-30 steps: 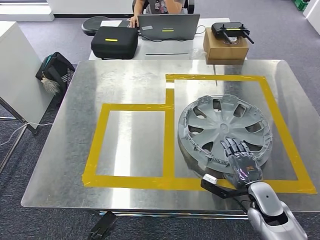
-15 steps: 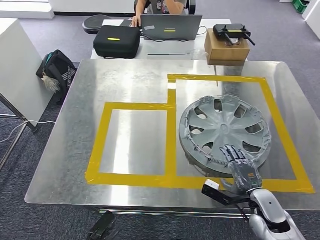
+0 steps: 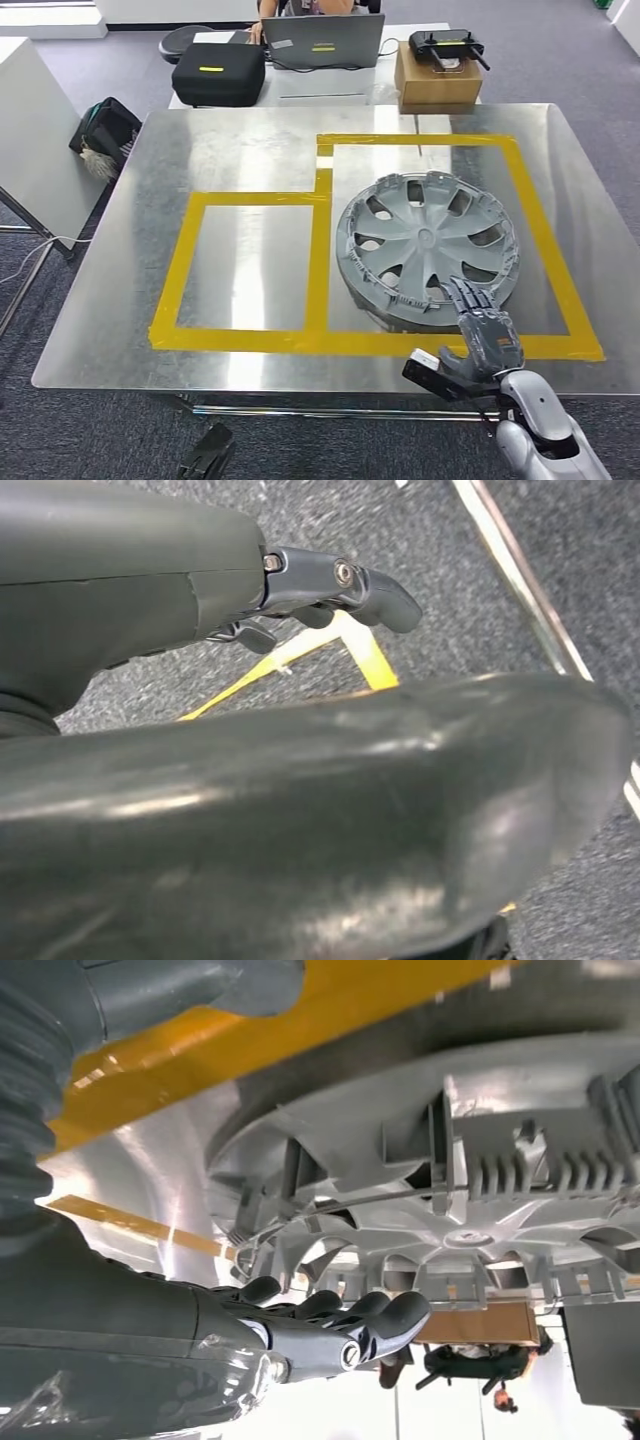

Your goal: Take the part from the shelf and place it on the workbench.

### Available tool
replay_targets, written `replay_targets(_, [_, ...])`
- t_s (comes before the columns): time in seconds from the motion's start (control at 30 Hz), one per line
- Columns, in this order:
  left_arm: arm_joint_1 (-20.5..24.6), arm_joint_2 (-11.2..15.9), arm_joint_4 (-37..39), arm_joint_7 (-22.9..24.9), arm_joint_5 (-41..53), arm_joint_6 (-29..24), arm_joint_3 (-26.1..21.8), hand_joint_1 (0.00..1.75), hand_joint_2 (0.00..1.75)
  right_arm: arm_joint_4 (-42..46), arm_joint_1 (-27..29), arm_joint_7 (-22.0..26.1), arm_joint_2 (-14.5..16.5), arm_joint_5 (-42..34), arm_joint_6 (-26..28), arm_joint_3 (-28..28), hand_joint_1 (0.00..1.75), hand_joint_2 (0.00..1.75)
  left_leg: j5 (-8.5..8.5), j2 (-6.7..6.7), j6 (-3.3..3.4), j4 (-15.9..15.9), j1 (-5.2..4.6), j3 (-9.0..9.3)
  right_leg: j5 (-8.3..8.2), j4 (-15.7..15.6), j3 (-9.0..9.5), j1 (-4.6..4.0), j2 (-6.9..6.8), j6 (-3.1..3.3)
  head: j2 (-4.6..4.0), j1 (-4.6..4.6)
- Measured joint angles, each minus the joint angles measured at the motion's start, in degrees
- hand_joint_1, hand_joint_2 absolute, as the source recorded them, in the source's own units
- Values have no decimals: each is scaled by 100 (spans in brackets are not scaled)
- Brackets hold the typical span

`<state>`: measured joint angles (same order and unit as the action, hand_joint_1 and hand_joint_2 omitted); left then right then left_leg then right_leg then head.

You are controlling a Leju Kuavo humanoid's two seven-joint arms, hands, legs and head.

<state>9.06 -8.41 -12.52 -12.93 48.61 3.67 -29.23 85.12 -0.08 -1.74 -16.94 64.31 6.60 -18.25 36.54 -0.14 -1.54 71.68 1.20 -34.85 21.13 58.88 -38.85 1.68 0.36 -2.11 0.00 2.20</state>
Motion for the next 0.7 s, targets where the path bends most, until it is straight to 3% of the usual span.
replay_targets(0.1, [26, -1, 0, -18, -34, 0, -9, 0, 0, 75, 60, 103, 20, -231, 34, 11, 0, 175, -411, -3, 63, -1179, -22, 689, -165, 5, -140, -9, 7, -81, 0, 3])
replay_targets(0.17, [41, -5, 0, -33, -56, 0, -25, 0, 0, 163, 148, 197, 52, -441, 79, 28, 0, 87, -510, -16, 85, -1505, -51, 826, -285, -41, -164, -8, 3, -161, 0, 22])
replay_targets(0.23, [21, -4, 1, -42, -76, 0, -40, 0, 0, 264, 255, 304, 101, -675, 154, 37, 0, 0, -629, -22, 149, -1495, -77, 756, -420, -155, -151, 18, -3, -236, 0, 34])
replay_targets(0.27, [9, -2, 1, -44, -86, 0, -48, 0, 0, 320, 323, 361, 130, -792, 206, 37, 0, 0, -696, -19, 192, -1500, -80, 714, -404, -173, -167, 32, -5, -262, 0, 37])
replay_targets(0.3, [1, -2, 2, -48, -94, 0, -59, 0, 0, 384, 399, 417, 157, -909, 264, 37, 0, 0, -767, -14, 235, -1507, -77, 660, -263, -86, -216, 39, -7, -280, 0, 46])
replay_targets(0.33, [-3, -3, 2, -53, -102, 0, -71, 0, 0, 453, 473, 468, 185, -1013, 333, 36, 0, 0, -839, -9, 271, -1512, -72, 589, -7, 146, -300, 39, -9, -291, 0, 60])
replay_targets(0.4, [-13, -4, 2, -65, -115, -1, -98, 0, 0, 589, 610, 582, 247, -1197, 499, 33, 0, 0, -960, -1, 314, -1505, -94, 431, 631, 945, -497, 17, -11, -298, 0, 79])
replay_targets(0.43, [-20, -3, 2, -76, -130, -2, -111, 0, 0, 659, 694, 681, 283, -1302, 624, 32, 0, 0, -1018, 2, 324, -1500, -107, 351, 825, 1325, -547, 2, -11, -295, 0, 79])
replay_targets(0.47, [-30, -3, 2, -93, -149, -5, -126, 0, 0, 747, 805, 824, 331, -1420, 794, 29, 0, 0, -1071, 5, 329, -1496, -121, 276, 896, 1556, -516, -14, -10, -283, 0, 79])
replay_targets(0.5, [-43, -2, 2, -115, -168, -10, -143, 0, 0, 855, 931, 982, 388, -1533, 987, 18, 0, 0, -1117, 5, 329, -1494, -132, 213, 866, 1596, -400, -29, -9, -264, 0, 80])
replay_targets(0.57, [-74, 2, 2, -152, -199, -19, -177, 0, 0, 1110, 1191, 1232, 518, -1677, 1413, -48, 0, 0, -1197, 0, 306, -1490, -145, 113, 675, 1048, 164, -62, -9, -206, 0, 79])
replay_targets(0.63, [-91, 5, 2, -177, -219, -30, -209, 0, 0, 1315, 1361, 1319, 611, -1727, 1734, -137, 0, 0, -1267, 3, 257, -1481, -157, 45, 687, 247, 759, -94, -9, -150, 0, 72])
replay_targets(0.7, [-93, 7, 2, -203, -231, -42, -235, 0, 0, 1489, 1523, 1354, 675, -1772, 1970, -195, 0, 0, -1339, 11, 193, -1477, -162, 15, 790, -126, 967, -128, -9, -110, 0, 71])
